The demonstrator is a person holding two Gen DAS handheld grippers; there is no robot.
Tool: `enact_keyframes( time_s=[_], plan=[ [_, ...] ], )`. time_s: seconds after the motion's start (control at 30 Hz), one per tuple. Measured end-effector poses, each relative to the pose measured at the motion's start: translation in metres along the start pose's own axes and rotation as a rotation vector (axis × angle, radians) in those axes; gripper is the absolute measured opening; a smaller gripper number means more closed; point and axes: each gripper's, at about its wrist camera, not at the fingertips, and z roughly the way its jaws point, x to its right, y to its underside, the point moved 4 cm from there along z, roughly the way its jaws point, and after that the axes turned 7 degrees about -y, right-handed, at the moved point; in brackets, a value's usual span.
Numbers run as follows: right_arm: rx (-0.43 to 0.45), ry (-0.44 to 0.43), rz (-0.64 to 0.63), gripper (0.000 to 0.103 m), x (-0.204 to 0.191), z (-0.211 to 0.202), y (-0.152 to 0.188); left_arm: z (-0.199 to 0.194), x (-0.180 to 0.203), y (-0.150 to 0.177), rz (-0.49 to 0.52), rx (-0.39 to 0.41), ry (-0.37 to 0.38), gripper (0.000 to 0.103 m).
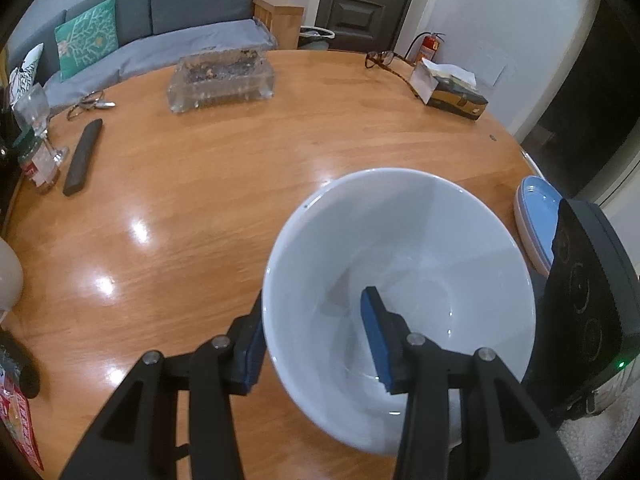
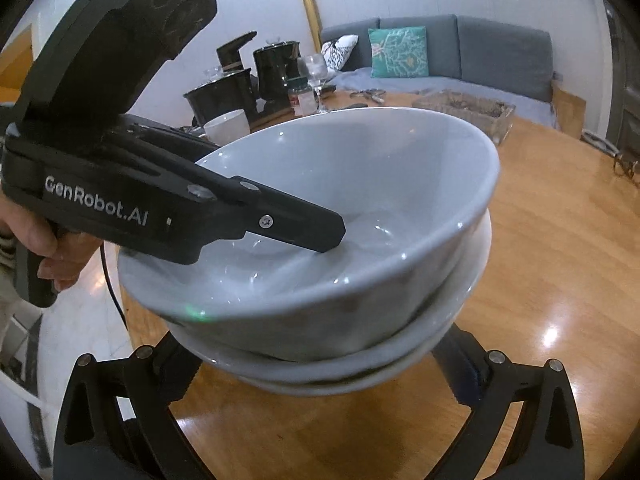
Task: Organize plates and bowls
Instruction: 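Lift the stacked white bowls off the table with both grippers, then carry the white bowl stack with both grippers over the blue plate stack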
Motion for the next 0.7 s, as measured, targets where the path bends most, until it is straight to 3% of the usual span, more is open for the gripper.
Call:
enact_keyframes(
  time_s=[0.27, 0.7],
  plan=[
    [0.041, 0.016, -0.004, 0.099, 0.001, -0.020, 0.002, -0.013, 0.021, -0.007, 0.056, 0.027, -0.021, 0.041],
    [0.122, 0.129, 0.016, 0.099, 0.021, -0.095, 0.012, -0.030, 0.089, -0.039, 0.175, 0.087, 0.032, 0.041]
  ],
)
